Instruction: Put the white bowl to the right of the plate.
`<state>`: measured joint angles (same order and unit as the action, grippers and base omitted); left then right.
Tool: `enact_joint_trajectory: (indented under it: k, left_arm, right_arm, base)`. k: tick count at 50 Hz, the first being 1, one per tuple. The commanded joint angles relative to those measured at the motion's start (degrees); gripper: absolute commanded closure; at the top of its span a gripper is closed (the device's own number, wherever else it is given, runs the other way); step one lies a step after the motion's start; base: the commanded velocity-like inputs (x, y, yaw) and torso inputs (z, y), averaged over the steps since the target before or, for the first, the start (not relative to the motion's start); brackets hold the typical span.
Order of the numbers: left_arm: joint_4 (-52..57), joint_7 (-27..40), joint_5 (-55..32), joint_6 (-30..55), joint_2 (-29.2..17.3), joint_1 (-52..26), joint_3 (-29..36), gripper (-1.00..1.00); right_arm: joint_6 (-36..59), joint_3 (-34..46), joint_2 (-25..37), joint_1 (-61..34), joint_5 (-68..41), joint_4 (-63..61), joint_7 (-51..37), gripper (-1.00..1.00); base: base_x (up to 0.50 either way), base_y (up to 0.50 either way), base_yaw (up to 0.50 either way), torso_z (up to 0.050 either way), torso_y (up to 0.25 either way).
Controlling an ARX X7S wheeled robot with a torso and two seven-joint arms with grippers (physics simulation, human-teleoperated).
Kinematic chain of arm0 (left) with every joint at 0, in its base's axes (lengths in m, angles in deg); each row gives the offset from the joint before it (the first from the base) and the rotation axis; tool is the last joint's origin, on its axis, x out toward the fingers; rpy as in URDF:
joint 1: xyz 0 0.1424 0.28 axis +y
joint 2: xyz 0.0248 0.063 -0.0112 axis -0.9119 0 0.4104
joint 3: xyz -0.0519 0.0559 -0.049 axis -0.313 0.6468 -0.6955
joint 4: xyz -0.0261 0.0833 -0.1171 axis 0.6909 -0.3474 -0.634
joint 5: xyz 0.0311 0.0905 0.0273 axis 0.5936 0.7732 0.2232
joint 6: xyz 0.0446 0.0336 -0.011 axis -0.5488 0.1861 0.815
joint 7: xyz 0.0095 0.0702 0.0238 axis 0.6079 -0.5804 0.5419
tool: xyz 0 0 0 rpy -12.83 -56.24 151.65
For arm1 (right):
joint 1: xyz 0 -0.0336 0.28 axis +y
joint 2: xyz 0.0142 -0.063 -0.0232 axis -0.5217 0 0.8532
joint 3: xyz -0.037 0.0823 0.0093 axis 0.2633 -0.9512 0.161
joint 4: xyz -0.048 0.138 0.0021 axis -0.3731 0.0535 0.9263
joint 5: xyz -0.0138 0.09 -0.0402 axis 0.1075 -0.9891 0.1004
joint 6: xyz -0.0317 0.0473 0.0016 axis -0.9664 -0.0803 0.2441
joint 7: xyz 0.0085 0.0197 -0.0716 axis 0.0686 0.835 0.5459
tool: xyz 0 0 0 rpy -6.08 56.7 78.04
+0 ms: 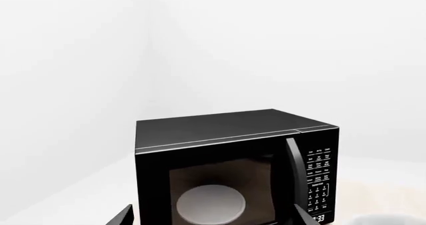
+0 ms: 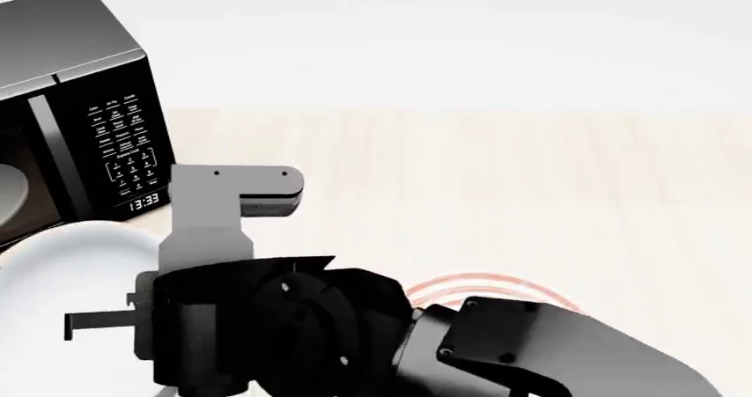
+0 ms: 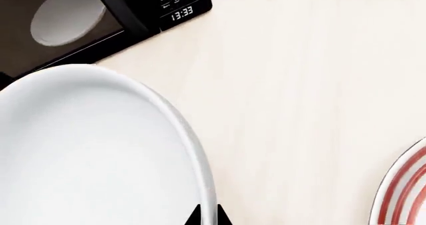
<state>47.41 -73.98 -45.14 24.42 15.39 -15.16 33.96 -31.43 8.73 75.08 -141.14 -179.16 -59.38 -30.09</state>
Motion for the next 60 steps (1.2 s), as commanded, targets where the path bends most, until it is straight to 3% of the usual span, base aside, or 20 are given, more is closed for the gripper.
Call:
enact_joint_trajectory:
  k: [1,14,25,60]
  left_arm:
    - [-0.3,0.2,0.1,0.1,-0.2,-0.2,0.4,-1.00]
    - [-0.2,0.2,-0.1,-0.2,-0.2,0.1,0.0,-1.00]
    - [-0.5,0.4,0.2,-0.3,-0.2,-0.1,0.5,-1.00]
    - [-2.6,1.3,3.1,0.1,-1.0,-2.4,5.6,-1.00]
  right_arm:
    - [-0.9,-3.5,4.0,-6.0,-0.5,-7.2,-5.9,1.00]
    - [-0.8,-4.7,7.1,-8.3,-0.6,-11.9,-8.8,1.00]
    - [-0.4,-7.2,14.6,-11.7,-1.3,-16.3,-10.9,1.00]
    - [4.4,-8.9,32.9,-18.7,-2.1,-11.9,-12.5,1.00]
  base:
    - [0.00,0.00,0.00,0.000,0.000]
    - [0.00,0.00,0.00,0.000,0.000]
    - [0.00,0.00,0.00,0.000,0.001]
    - [0.00,0.00,0.00,0.000,0.000]
